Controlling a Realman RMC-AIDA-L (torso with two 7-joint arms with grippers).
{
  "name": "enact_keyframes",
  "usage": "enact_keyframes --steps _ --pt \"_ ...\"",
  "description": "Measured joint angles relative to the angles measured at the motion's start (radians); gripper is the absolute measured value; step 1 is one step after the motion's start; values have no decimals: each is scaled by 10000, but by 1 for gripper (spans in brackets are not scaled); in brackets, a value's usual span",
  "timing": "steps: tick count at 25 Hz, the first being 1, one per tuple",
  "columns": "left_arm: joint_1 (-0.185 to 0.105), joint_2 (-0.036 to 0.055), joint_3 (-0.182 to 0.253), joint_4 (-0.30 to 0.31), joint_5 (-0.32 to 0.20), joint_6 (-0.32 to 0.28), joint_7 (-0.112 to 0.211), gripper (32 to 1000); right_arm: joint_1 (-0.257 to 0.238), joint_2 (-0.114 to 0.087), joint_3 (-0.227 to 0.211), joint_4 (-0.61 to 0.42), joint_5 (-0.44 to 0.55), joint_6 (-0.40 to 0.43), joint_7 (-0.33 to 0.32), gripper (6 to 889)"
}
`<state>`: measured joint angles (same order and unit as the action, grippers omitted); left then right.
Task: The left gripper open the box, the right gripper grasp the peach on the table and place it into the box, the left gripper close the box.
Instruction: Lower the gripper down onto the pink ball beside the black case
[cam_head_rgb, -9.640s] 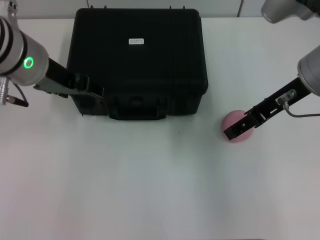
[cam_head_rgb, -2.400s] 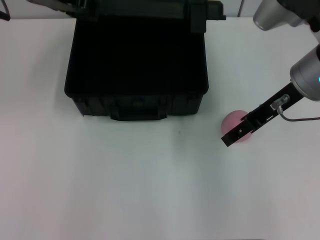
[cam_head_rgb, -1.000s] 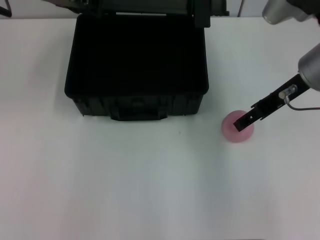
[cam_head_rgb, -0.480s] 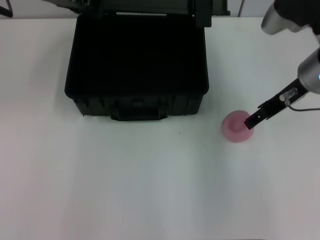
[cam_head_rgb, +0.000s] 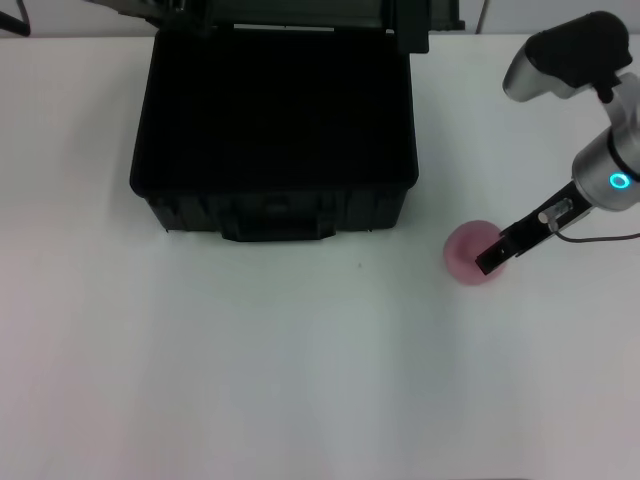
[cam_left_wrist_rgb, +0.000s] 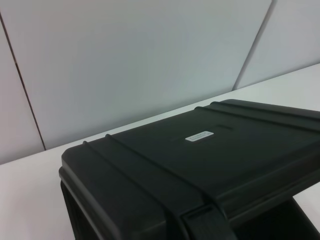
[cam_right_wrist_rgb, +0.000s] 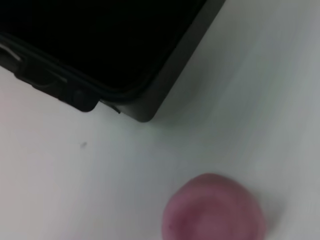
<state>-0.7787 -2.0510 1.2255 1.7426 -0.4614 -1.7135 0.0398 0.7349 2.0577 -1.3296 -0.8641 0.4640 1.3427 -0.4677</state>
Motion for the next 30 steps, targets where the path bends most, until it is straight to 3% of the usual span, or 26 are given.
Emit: enact_keyframes --steps 11,30 --pt "-7 2 2 0 -14 22 0 396 62 3 63 995 875 -1040 -499 747" --pt "-46 -5 1 -4 -19 47 0 402 112 24 38 1645 915 -1757 -660 742"
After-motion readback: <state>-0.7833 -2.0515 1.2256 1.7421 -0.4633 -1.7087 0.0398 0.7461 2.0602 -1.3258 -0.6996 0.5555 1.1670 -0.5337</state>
